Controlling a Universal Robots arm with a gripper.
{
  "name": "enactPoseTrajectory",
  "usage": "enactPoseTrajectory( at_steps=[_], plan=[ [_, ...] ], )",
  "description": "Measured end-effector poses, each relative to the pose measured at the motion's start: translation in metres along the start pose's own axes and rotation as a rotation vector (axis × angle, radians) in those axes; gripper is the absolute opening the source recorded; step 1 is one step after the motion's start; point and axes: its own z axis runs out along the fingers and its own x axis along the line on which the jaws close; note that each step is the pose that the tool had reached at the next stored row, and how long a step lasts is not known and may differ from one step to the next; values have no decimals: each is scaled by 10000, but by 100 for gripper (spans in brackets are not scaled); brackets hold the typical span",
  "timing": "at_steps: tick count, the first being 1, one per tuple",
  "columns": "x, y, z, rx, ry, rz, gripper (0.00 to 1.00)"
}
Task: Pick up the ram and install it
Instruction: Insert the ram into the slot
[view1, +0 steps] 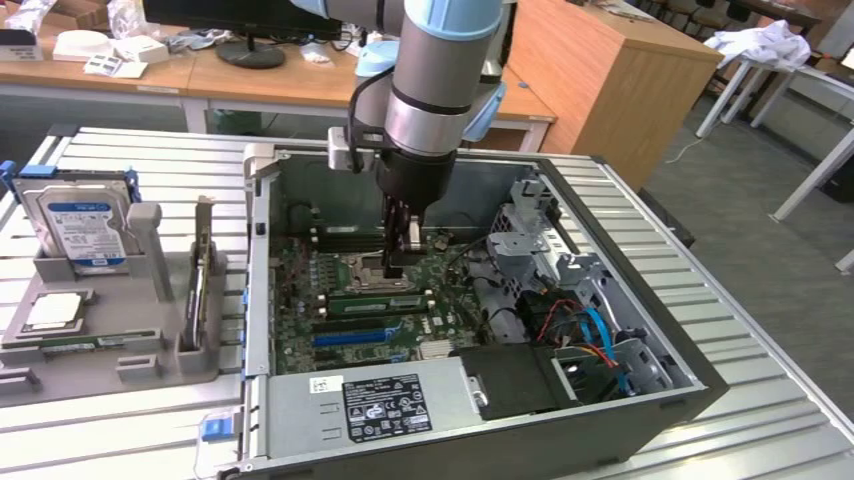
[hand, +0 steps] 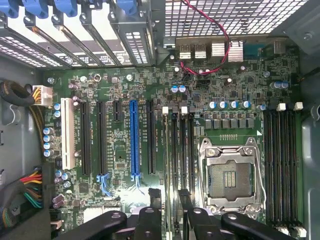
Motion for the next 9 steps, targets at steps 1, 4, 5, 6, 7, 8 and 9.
enactPoseTrajectory(
  at_steps=[1, 4, 5, 6, 7, 8, 9],
  plan=[
    [0, 0, 0, 0, 0, -1, 27],
    [0, 0, 0, 0, 0, 0, 19],
    [0, 0, 0, 0, 0, 0, 13],
    [0, 0, 0, 0, 0, 0, 11],
    [0, 0, 0, 0, 0, 0, 11],
    [0, 0, 0, 0, 0, 0, 11],
    [1, 0, -10, -1, 3, 0, 11]
  ],
)
